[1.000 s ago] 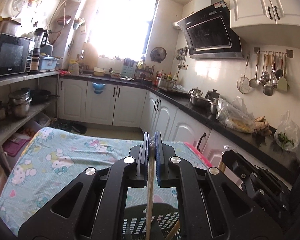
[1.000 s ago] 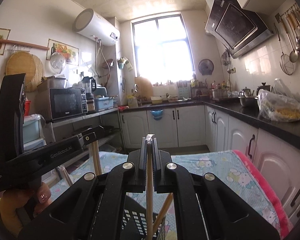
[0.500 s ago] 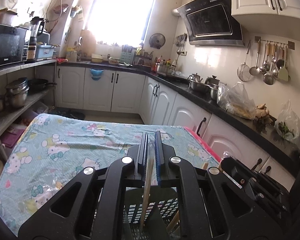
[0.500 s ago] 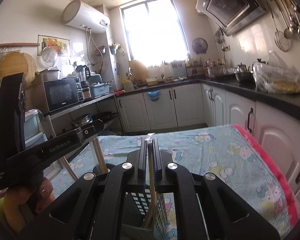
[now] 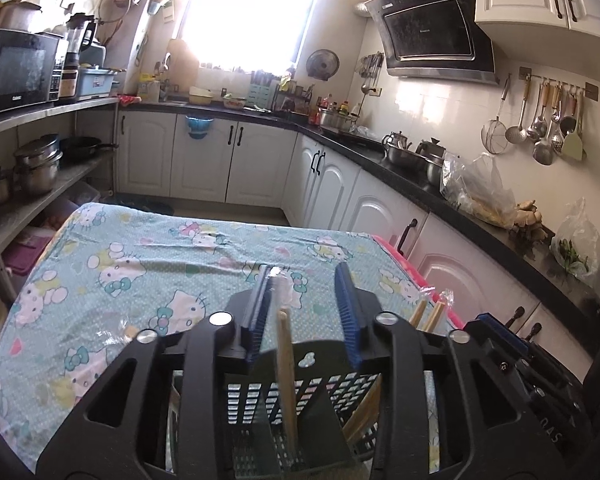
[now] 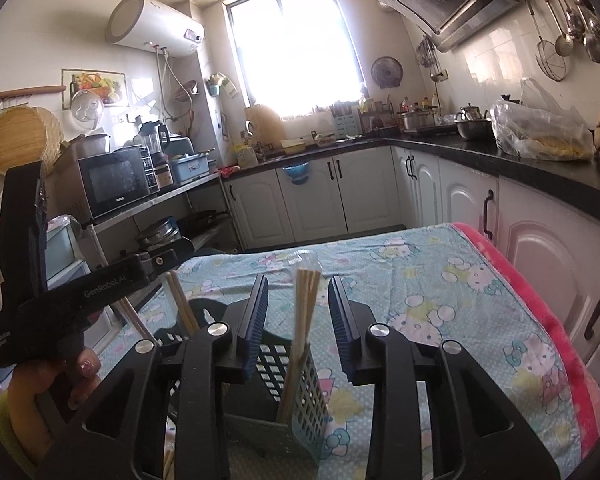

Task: Organize utensils
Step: 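Lower both held chopsticks into the caddy and open both tools, then withdraw both open tools up and back from the green caddy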

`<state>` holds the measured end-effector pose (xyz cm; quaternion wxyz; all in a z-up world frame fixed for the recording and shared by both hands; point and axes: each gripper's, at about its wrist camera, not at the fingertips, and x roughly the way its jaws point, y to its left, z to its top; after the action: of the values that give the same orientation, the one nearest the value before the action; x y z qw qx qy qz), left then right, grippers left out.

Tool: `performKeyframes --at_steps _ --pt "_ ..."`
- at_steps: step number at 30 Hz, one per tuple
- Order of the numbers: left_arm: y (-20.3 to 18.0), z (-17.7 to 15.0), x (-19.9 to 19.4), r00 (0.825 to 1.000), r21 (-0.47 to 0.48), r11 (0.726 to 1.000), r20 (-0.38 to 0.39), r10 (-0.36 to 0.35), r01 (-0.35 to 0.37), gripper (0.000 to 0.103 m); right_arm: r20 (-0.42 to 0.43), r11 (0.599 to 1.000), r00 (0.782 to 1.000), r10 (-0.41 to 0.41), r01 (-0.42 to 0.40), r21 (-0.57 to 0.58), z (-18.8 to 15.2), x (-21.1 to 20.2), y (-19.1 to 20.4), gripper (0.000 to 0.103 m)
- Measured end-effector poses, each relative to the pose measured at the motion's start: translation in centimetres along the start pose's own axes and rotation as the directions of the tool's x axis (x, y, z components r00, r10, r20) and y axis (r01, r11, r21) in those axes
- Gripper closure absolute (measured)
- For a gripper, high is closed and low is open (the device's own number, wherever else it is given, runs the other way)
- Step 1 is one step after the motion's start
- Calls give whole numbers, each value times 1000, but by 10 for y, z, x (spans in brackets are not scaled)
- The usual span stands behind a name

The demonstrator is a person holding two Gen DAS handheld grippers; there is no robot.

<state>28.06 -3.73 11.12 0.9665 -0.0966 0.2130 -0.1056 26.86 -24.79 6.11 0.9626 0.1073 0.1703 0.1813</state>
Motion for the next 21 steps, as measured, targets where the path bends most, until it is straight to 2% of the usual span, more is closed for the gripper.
performKeyframes --at_steps 8,13,17,21 --pt "2 1 -12 1000 -11 1000 12 -4 4 59 -40 999 999 -25 26 24 -10 -7 -9 68" --pt "4 2 -20 1000 -26 999 4 -19 19 38 -67 999 997 -34 37 35 -18 -12 -15 65" --pt "4 3 -27 1000 -29 999 -1 -28 28 31 -77 998 996 -39 42 40 -22 -17 -17 62" --pt "0 2 -37 999 -21 999 -1 -45 45 17 -83 998 996 -41 45 45 -25 -23 -19 57"
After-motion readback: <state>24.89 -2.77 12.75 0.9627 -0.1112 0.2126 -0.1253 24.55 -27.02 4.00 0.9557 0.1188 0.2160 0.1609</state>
